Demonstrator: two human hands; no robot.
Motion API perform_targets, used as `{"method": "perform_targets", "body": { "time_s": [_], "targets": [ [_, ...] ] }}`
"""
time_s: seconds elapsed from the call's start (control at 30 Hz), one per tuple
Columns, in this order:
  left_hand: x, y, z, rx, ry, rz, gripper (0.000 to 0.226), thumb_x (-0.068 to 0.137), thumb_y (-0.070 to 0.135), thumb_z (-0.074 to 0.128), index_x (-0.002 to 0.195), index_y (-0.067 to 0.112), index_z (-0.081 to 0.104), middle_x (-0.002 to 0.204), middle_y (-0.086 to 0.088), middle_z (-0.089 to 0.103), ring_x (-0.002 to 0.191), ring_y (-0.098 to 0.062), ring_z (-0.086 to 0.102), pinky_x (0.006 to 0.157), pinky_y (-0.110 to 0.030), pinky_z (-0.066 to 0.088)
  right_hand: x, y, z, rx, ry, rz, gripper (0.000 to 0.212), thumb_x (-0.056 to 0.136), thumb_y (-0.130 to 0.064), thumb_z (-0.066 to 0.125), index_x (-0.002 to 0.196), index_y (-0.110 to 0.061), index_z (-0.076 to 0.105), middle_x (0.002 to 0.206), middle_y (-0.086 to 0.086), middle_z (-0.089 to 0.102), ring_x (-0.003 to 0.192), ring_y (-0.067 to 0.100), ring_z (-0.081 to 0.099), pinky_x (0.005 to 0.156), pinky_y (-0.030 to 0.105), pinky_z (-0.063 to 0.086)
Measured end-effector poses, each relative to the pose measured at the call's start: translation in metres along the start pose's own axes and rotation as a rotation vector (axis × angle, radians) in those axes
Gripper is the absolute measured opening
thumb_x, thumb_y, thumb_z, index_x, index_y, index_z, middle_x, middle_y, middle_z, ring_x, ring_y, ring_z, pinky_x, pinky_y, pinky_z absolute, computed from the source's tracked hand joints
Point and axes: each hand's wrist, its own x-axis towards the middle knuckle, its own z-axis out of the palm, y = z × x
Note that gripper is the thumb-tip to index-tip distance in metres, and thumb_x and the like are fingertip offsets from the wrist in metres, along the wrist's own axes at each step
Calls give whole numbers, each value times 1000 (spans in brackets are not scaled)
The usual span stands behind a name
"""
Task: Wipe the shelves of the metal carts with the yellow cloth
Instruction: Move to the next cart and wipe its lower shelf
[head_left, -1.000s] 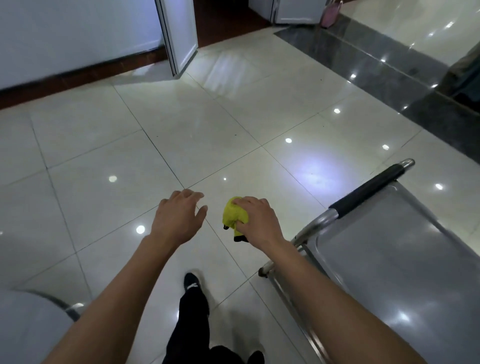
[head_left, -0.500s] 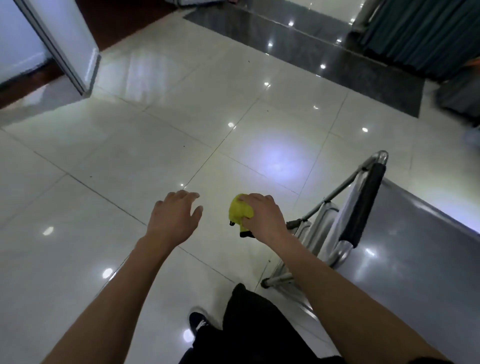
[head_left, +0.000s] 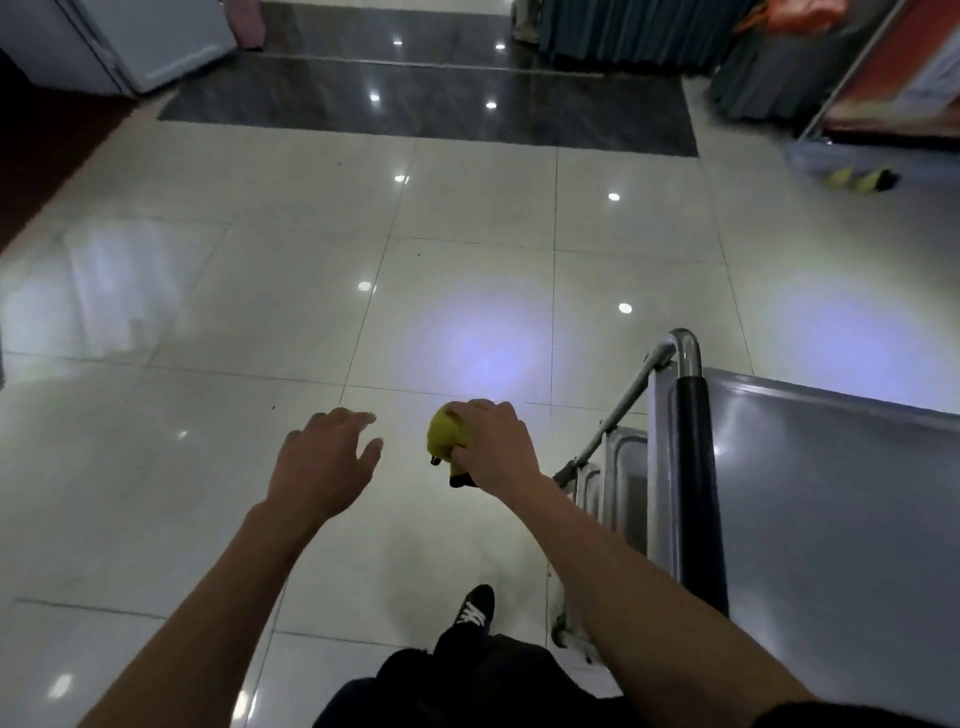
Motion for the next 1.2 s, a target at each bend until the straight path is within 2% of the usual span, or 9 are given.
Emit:
{"method": "perform_targets", "body": {
  "time_s": [0.2,0.33,0.43,0.57,0.7,0.83,0.93,1.07,1.2],
  "targets": [
    [98,42,-9,-19,-44,153,43,100,43,48,140,28,53,140,4,56,127,-22,50,100,-42,41,43,32,-46,43,77,150,46,70,-25,65,114,-37,57,109,-9,59,99,24,49,78,37,50],
    [157,55,-1,-39,-114,246,43,100,43,49,140,27,54,141,4,56,128,-22,50,100,-42,42,71,52,-61,116,80,264,40,59,-23,70,97,-32,60,95,-8,61,87,24,61,74,38,53],
    [209,56,5,-39,-164,285,44,100,44,48,141,28,53,143,5,54,128,-21,50,100,-40,43,101,65,-67,108,94,321,33,61,-25,69,91,-33,59,88,-10,62,90,24,56,75,37,51],
    [294,48,1,-47,-203,337,44,101,44,47,141,27,53,142,2,55,127,-22,51,99,-41,43,156,74,-78,88,119,412,39,63,-30,72,99,-38,60,97,-12,61,96,23,52,77,37,50],
    [377,66,-19,-17,-216,459,44,101,43,46,141,25,53,141,1,56,126,-22,52,97,-40,44,202,85,-99,98,200,520,45,65,-34,71,107,-40,58,105,-16,60,98,22,48,76,36,47],
    [445,118,-40,25,-236,618,44,101,43,46,141,25,53,141,3,56,126,-22,52,97,-40,45,231,100,-127,137,305,616,55,64,-39,63,118,-40,56,121,-11,58,105,24,45,79,36,42],
    [481,165,-39,39,-259,743,44,101,44,46,140,26,54,140,4,57,124,-21,53,94,-40,48,242,120,-145,179,375,712,62,66,-42,59,127,-35,55,130,-7,57,110,27,46,88,39,45],
    [531,250,-29,86,-293,908,44,100,44,47,139,26,55,138,4,58,124,-21,54,94,-40,48,257,168,-171,214,450,817,58,78,-37,65,134,-33,53,138,-7,53,115,27,45,95,40,42],
    [571,341,-28,124,-293,1036,43,100,45,47,138,27,56,136,4,59,124,-21,53,95,-40,48,269,221,-214,244,512,897,57,80,-37,65,136,-35,52,140,-8,51,116,26,45,97,38,41]
  ]
}}
